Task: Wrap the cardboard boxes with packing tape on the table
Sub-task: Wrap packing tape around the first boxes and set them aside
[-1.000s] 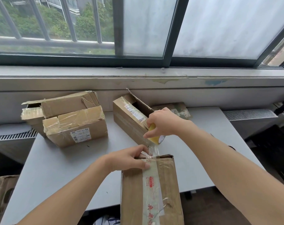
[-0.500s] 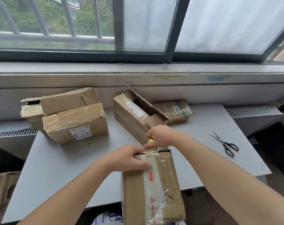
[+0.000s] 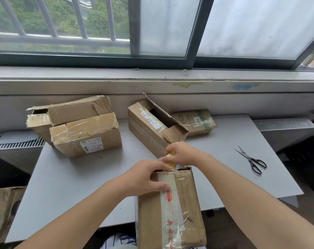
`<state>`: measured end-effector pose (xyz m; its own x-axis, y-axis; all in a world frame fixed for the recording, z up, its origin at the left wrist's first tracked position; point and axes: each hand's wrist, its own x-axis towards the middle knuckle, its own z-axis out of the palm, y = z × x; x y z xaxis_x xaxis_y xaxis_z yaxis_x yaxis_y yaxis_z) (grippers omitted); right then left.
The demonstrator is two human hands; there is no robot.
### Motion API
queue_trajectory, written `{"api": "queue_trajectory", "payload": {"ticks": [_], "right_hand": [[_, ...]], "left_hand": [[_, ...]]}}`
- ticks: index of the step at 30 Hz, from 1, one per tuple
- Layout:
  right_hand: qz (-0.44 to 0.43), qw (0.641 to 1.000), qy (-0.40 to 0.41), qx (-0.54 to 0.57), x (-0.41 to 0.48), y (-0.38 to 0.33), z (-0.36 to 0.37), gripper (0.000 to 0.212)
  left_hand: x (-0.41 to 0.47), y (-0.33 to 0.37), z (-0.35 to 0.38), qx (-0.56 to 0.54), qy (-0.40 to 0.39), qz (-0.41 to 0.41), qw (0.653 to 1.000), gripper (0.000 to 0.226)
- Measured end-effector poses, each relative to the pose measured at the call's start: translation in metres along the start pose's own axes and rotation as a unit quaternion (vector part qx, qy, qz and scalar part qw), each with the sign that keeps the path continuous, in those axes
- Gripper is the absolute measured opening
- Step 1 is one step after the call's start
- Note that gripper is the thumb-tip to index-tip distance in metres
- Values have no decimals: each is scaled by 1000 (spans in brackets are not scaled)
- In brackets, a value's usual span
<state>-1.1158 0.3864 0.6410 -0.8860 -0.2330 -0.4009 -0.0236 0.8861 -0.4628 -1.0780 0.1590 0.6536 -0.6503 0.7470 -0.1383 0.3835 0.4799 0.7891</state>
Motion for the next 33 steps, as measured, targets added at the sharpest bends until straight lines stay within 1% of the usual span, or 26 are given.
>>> {"api": "queue_trajectory", "payload": {"ticks": [2,5,7,8,9,10,11,13,16,19,22,24,27,29,31,32,33], "right_hand": [[19,998,12,51,-4,7,6,46],[52,981,51,178,-10,17,18,45],[76,957,77,270,-17,23,27,45],[83,941,86,317,-22,24,31,46],[89,926,95,355,-25,24,36,45],[93,913,108,382,-28,23,40,45],[93,902,124,404,-30,20,44,45],[91,882,147,439,-31,8,48,47],[84,867,162,464,-29,-14,45,53],[77,856,199,470,-30,-37,40,59],[67,852,231,465,-31,-61,38,61],[51,862,220,455,-34,-75,42,59],[28,876,188,444,-39,-88,56,56],[40,880,173,441,-42,-88,63,55],[60,894,154,417,-43,-86,67,53],[64,904,134,402,-43,-86,69,49],[62,914,112,384,-44,-88,70,44]], "left_hand": [[-1,1,0,-16,-7,-9,1000,52],[-1,2,-2,-38,-14,-21,999,53],[-3,0,-2,-55,14,-46,997,64],[-5,0,-4,-63,35,-74,995,69],[-7,-1,-7,-64,49,-108,991,70],[-9,-2,-10,-59,52,-137,987,63],[-11,-5,-15,-58,42,-156,985,52],[-13,-11,-27,-79,12,-167,983,35],[-16,-19,-50,-92,-10,-157,983,27],[-17,-24,-76,-92,-32,-123,988,24],[-15,-19,-109,-53,-47,-95,993,27],[-12,-13,-129,15,-70,-79,994,34],[-9,-9,-142,132,-126,-93,979,37],[-13,-9,-137,204,-110,-103,967,43],[-24,-6,-121,276,-65,-124,951,56],[-32,-1,-109,290,-59,-142,945,66],[-40,2,-95,282,-74,-158,943,81]]}}
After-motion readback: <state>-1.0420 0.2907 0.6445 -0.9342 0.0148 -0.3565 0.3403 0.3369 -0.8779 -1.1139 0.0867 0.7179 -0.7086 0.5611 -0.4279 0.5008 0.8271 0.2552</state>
